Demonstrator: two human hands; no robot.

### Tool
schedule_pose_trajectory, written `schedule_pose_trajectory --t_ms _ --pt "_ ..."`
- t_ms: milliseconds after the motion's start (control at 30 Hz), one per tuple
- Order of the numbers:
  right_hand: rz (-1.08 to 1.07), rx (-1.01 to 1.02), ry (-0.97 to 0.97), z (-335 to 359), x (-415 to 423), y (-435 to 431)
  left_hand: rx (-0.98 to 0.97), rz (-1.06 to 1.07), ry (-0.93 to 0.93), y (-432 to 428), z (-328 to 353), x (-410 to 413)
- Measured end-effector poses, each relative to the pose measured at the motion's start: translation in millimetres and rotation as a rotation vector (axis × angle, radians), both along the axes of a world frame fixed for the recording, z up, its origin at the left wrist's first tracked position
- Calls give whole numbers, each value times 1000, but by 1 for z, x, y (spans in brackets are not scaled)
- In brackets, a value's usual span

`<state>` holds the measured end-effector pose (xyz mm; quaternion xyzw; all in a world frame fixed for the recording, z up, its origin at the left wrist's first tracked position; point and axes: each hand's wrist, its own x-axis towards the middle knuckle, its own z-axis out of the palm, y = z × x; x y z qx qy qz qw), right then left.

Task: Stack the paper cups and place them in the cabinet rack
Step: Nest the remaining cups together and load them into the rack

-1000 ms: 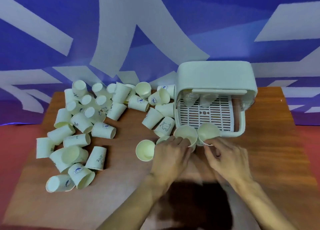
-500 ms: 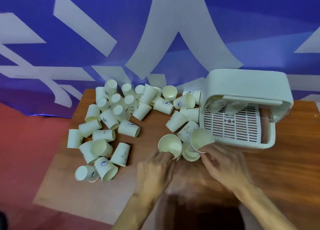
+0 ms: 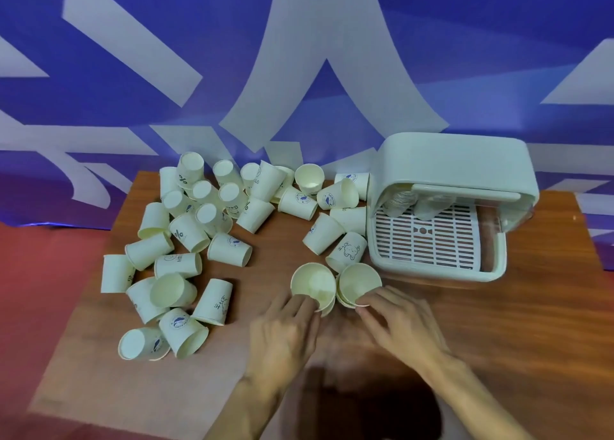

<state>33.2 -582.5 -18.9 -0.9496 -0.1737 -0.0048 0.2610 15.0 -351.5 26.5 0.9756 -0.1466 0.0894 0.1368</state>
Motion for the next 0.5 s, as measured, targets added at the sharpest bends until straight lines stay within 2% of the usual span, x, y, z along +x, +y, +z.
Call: schedule_pose_trajectory --t_ms 233,500 --pt "7 -8 25 -3 5 4 -80 8 -94 2 -2 -6" --pt "4 -1 63 -12 8 9 -33 54 27 5 -24 -7"
